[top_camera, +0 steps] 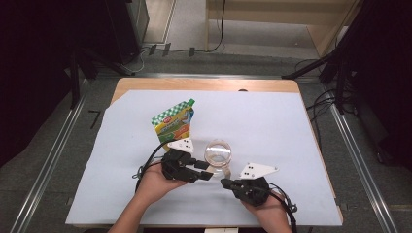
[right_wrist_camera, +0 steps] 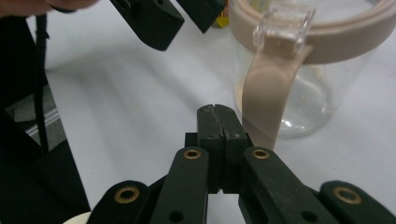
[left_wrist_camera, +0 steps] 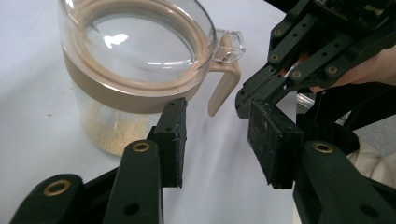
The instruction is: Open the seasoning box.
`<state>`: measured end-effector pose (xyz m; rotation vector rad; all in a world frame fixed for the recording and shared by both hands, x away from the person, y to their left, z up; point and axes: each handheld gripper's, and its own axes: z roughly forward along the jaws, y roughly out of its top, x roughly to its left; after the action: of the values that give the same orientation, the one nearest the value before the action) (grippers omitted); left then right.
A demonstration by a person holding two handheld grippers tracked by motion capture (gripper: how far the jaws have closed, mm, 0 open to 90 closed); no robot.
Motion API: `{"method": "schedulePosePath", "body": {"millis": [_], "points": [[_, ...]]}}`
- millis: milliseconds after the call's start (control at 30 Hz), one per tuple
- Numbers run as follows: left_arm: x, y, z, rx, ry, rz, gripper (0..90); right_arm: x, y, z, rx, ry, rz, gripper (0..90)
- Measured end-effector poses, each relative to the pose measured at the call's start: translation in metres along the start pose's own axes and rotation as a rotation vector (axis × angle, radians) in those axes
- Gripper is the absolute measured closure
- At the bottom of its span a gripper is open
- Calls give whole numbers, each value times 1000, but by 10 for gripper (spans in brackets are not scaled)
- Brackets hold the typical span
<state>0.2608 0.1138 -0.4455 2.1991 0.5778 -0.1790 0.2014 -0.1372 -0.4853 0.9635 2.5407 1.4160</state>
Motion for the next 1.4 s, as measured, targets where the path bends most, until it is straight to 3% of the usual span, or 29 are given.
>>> {"method": "schedulePosePath", "body": {"millis": [200,567,933,1167,1400], "points": [[3,-1,-3,-7,17,-4,540,-4,-3,5,9,-5,19,900],[6,-3,-6,-28,51,-7,456,-9,-5,2,8,-35,11,900],[7,-4,-4,-22,63,0,440,-36,-6,-14,-32,-87,76,900],[6,-4,-3,-25,68,13,441,-47,-7,-20,-29,-103,100,900],[5,-4,-2,-23,46,26,485,-61,-6,-27,-29,-125,124,900]]}}
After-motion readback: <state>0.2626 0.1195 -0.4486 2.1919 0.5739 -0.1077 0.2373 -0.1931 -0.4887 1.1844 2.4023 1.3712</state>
